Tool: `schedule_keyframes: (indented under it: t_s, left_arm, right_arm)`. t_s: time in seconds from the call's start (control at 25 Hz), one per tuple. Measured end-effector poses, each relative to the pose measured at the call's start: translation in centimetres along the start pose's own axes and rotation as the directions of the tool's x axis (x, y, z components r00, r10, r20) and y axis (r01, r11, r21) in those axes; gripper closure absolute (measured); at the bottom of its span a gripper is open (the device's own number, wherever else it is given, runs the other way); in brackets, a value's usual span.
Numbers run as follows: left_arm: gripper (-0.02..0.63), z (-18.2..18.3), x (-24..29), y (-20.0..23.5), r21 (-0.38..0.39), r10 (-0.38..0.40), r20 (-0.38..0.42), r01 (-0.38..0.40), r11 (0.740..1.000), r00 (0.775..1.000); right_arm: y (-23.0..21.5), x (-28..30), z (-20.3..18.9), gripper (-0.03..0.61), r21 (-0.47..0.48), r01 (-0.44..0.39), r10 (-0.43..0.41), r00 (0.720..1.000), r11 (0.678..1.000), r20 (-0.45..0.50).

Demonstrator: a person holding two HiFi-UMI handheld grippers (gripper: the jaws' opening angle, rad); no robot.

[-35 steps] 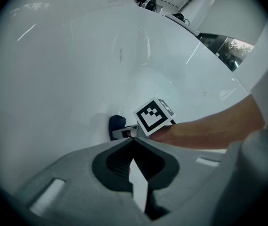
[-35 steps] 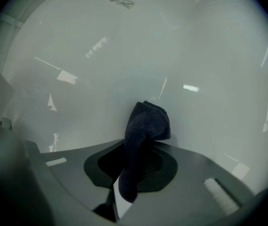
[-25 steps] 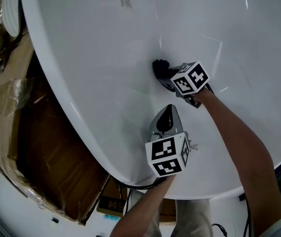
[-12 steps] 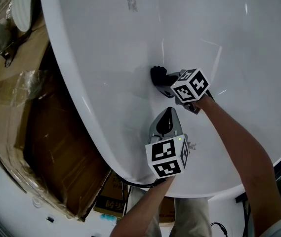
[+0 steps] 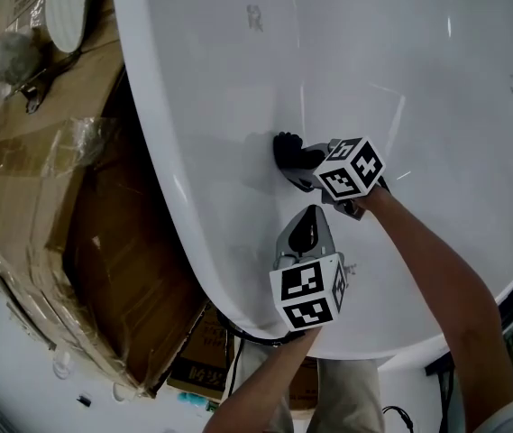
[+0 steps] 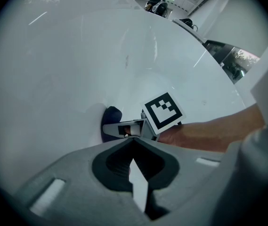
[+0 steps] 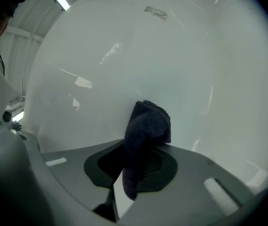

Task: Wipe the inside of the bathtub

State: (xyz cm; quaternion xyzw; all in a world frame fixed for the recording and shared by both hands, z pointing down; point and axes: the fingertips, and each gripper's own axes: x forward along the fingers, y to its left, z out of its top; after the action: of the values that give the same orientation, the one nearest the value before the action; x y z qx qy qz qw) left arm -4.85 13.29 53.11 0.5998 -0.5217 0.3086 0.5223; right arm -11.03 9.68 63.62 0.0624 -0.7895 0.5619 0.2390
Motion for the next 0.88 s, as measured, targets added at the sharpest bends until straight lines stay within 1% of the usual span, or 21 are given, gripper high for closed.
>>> schedule_keyframes:
  t_s: [0.48, 0.88]
  left_arm:
    - [0.615, 0.2, -1.3, -0.4, 0.008, -0.001, 0.020, 0.001, 1.000, 1.000]
    - [0.615, -0.6, -3.1, 0.1, 0.014, 0.007, 0.026, -0.007, 1.000, 1.000]
  right_arm:
    - [4.4, -1.1, 1.2, 0.528, -0.033, -0.107, 0.109, 0.992, 0.994, 0.063]
    - [8.1, -1.9, 1.7, 0.528, -0.070, -0.175, 0.180, 0.980, 0.982, 0.080]
